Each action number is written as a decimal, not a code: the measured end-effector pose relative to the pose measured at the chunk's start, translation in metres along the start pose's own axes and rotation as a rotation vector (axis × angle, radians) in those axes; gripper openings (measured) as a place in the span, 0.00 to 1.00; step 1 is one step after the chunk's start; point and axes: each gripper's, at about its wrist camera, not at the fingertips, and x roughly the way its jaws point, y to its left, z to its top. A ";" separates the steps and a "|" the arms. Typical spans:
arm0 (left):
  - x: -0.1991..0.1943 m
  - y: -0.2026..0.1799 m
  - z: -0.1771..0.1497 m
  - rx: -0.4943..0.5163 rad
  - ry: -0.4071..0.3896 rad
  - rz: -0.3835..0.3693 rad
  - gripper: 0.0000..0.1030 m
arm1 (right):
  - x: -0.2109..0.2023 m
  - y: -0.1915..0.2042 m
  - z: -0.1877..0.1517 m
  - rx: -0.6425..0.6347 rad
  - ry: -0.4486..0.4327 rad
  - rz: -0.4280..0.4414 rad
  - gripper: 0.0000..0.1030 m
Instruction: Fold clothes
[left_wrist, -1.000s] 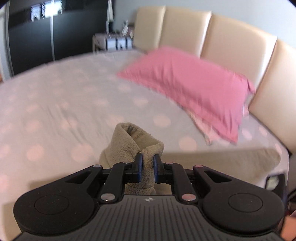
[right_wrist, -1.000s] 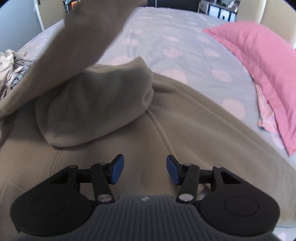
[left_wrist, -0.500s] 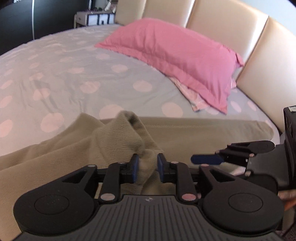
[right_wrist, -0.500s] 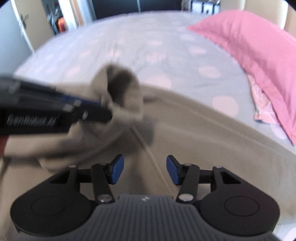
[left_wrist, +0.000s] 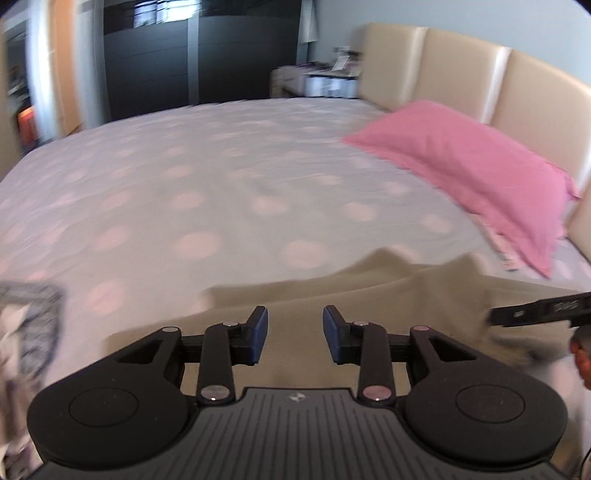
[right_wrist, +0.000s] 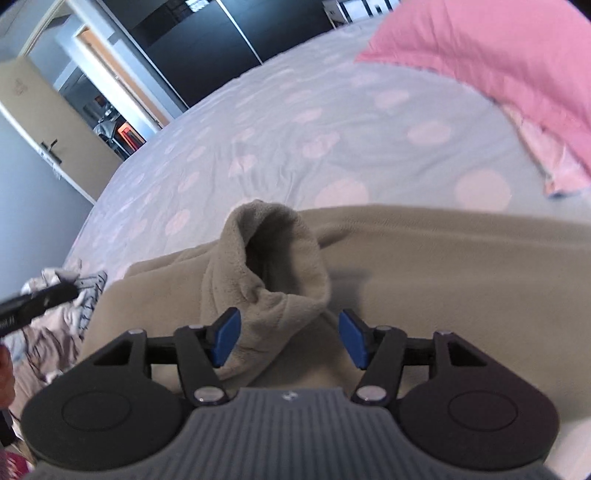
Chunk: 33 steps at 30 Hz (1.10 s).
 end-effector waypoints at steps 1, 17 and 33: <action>-0.001 0.010 -0.005 -0.013 0.006 0.021 0.30 | 0.005 0.000 0.001 0.029 0.013 0.007 0.74; 0.008 0.064 -0.096 -0.057 0.145 0.142 0.30 | 0.031 0.006 0.010 0.103 0.009 -0.077 0.23; 0.029 0.053 -0.099 -0.067 0.209 0.177 0.28 | 0.064 -0.010 0.002 0.033 0.031 -0.175 0.39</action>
